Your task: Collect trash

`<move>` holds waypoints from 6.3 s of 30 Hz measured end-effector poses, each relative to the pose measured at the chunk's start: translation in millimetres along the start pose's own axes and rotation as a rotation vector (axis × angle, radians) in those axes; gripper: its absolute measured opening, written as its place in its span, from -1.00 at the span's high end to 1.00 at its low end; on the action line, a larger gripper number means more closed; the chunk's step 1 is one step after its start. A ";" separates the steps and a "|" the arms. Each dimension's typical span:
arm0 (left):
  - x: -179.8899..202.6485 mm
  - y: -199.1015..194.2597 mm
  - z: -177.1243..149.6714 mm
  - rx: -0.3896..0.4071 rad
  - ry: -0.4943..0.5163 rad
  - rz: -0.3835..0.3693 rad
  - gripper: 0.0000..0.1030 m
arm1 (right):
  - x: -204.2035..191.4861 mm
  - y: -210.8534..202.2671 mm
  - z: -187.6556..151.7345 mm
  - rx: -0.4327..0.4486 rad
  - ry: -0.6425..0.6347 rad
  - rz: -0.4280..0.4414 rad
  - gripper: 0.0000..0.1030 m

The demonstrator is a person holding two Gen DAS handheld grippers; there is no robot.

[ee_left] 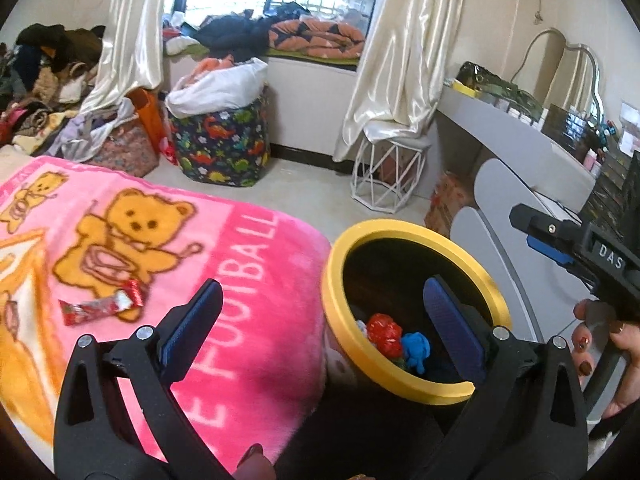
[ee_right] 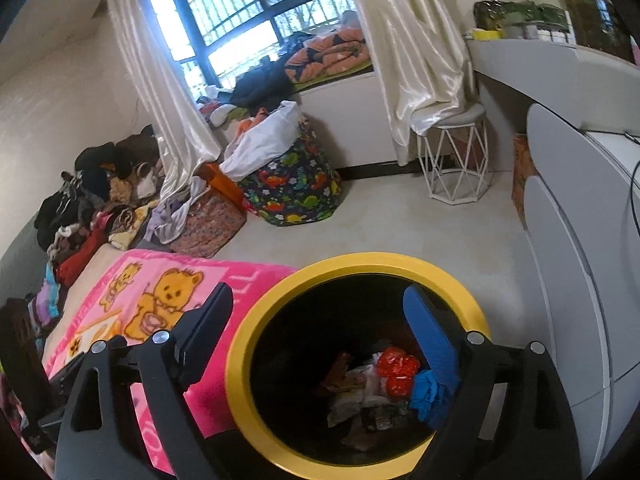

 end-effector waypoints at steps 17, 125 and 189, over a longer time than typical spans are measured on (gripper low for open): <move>-64.9 -34.2 17.5 0.085 -0.055 0.084 -0.80 | -84.5 5.3 -15.0 -0.044 -0.088 0.133 -0.64; -91.1 -17.6 2.8 -0.024 -0.004 -0.031 0.96 | -140.8 51.5 -41.6 -0.161 -0.135 0.257 0.58; 32.4 -15.8 -22.6 0.057 0.092 0.032 -0.79 | 10.4 -72.0 -27.2 0.240 -0.060 -0.141 -0.88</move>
Point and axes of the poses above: each gripper's, at about its wrist camera, not at the fingertips, and y roughly the way its jaws point, x to its right, z to its top, the point moved 10 cm from there along y, roughly the way its jaws point, and after that the axes turned 6 degrees about -y, right-handed, at the moved point
